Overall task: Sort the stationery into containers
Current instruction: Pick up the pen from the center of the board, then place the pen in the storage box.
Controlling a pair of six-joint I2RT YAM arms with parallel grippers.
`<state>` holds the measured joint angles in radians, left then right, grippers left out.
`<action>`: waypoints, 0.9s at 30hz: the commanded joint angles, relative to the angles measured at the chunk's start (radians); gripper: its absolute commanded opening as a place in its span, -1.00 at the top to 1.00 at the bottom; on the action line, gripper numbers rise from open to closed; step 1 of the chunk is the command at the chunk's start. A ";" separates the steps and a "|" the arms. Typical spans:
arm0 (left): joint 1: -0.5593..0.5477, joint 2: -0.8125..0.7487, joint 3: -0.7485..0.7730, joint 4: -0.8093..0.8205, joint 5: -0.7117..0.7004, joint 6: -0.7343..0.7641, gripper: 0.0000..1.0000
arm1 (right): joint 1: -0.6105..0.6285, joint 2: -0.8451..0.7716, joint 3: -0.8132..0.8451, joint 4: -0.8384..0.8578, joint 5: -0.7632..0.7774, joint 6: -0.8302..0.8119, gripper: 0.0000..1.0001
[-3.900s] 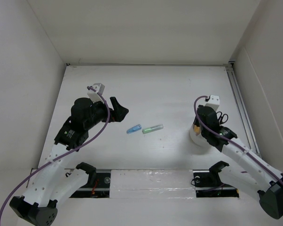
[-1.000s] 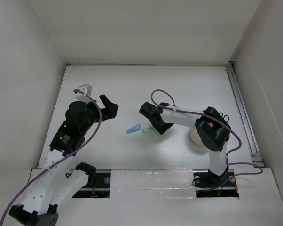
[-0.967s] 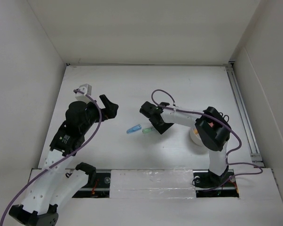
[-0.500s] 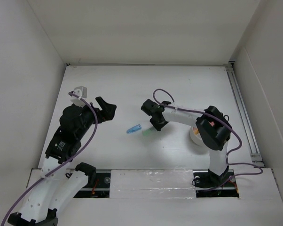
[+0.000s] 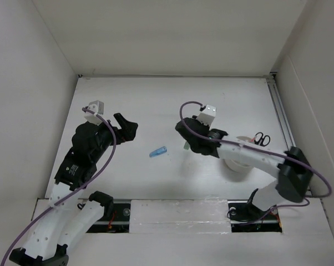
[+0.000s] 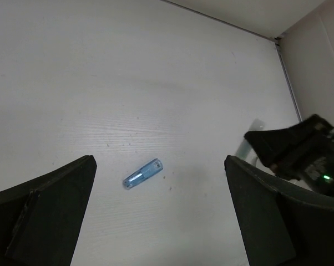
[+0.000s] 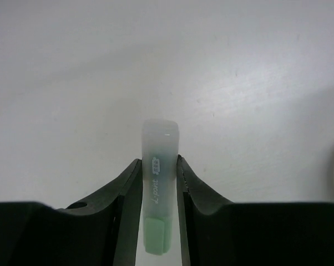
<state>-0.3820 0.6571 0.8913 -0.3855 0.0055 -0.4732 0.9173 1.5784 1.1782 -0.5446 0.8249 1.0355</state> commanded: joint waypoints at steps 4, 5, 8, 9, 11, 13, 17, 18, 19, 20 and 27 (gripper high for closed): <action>0.003 0.024 0.001 0.033 -0.004 0.004 -1.00 | 0.035 -0.450 -0.314 0.472 0.080 -0.722 1.00; 0.003 0.024 0.001 0.033 -0.004 0.004 -1.00 | 0.026 -0.506 -0.349 0.472 0.080 -0.745 1.00; 0.003 0.035 0.001 0.033 0.007 0.004 -1.00 | 0.008 -0.731 -0.459 0.466 0.045 -0.808 1.00; 0.003 0.035 0.001 0.033 0.007 0.004 -1.00 | -0.004 -0.786 -0.495 0.454 0.054 -0.821 1.00; 0.003 0.044 0.001 0.042 0.016 0.004 -1.00 | -0.014 -0.929 -0.525 0.422 0.068 -0.821 1.00; 0.003 0.056 0.001 0.042 0.027 0.004 -1.00 | -0.023 -1.007 -0.575 0.410 0.068 -0.859 1.00; 0.003 0.065 0.001 0.051 0.045 0.013 -1.00 | -0.023 -1.091 -0.624 0.410 0.140 -0.848 1.00; 0.003 0.065 0.001 0.051 0.045 0.013 -1.00 | -0.041 -1.091 -0.638 0.448 0.166 -0.862 1.00; 0.003 0.065 0.001 0.051 0.045 0.013 -1.00 | -0.057 -1.075 -0.638 0.448 0.166 -0.862 1.00; 0.003 0.065 0.001 0.051 0.045 0.013 -1.00 | -0.076 -1.059 -0.629 0.460 0.157 -0.862 1.00; 0.003 0.045 -0.008 0.060 0.054 0.022 -1.00 | -0.267 -0.910 -0.627 0.563 0.031 -0.910 1.00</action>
<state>-0.3820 0.7223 0.8913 -0.3775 0.0471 -0.4698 0.6956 0.6659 0.5491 -0.0902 0.9035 0.1665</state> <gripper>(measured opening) 0.997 0.327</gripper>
